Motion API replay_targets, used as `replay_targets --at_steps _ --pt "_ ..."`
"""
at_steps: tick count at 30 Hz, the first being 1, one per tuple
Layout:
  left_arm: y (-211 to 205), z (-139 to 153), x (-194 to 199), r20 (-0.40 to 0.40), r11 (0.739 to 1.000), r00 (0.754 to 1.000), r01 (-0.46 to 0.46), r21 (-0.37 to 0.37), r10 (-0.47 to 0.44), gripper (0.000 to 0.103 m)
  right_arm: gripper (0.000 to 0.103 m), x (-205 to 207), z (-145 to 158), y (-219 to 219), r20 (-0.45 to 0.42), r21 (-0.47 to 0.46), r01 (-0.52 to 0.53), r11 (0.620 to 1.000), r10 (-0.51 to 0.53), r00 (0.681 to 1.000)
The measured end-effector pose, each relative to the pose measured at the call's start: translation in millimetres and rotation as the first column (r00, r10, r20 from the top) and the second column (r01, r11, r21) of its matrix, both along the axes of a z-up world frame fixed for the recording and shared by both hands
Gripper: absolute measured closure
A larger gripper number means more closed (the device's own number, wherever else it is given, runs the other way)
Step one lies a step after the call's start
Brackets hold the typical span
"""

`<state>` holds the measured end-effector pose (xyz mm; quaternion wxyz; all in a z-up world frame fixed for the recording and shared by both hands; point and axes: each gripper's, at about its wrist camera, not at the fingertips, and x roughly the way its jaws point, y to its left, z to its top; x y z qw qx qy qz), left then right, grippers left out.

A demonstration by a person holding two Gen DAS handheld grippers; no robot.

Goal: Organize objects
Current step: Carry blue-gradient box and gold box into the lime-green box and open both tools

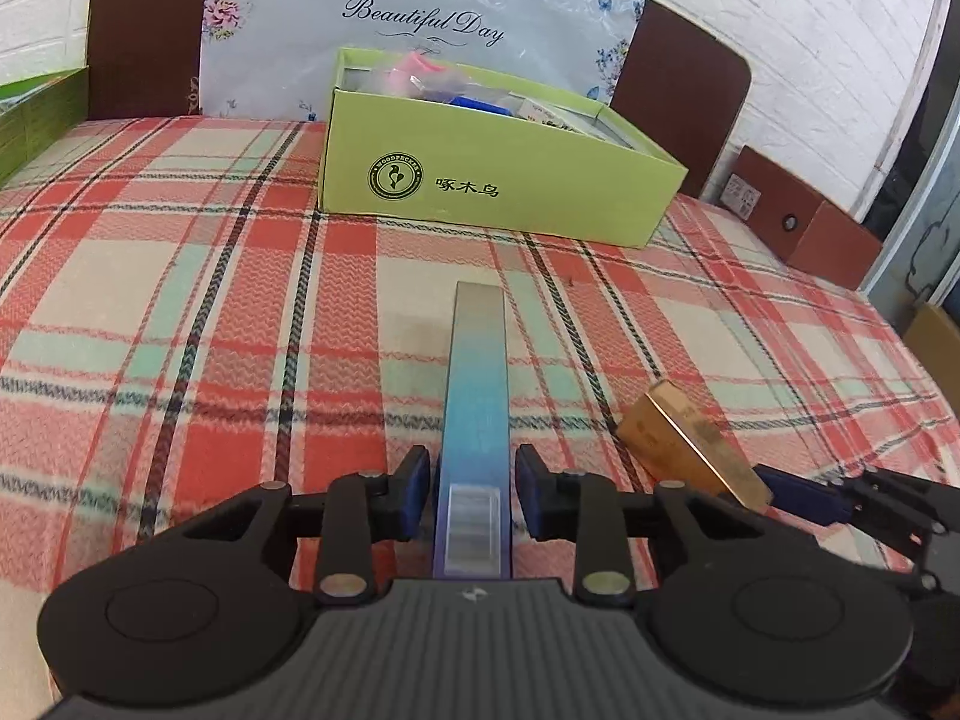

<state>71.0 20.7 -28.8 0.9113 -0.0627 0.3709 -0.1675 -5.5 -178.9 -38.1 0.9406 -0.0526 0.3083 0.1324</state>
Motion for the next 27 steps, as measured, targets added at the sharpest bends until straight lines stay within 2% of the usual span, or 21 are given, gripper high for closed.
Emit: replay_targets --at_steps 3,6,15,27 --pt "-9.3 -0.6 8.8 0.008 0.999 1.000 0.009 0.042 -0.010 0.066 0.072 2.9 -3.6 7.6 0.003 -0.023 -0.013 1.000 0.013 1.000" --pt "-16.3 -0.1 12.2 0.016 0.996 1.000 0.015 0.090 -0.017 0.066 0.072 8.2 -5.7 12.2 0.004 -0.023 -0.026 0.999 0.026 1.000" --pt "-22.6 -0.6 11.8 0.024 0.991 0.999 0.020 0.133 -0.023 0.066 0.072 28.4 -9.3 15.6 -0.015 -0.034 -0.048 0.998 0.047 0.999" --pt "-29.6 -1.9 12.6 0.039 0.983 0.999 0.030 0.181 -0.038 0.066 0.072 34.5 -12.8 15.4 -0.030 -0.022 -0.034 0.999 0.033 0.999"
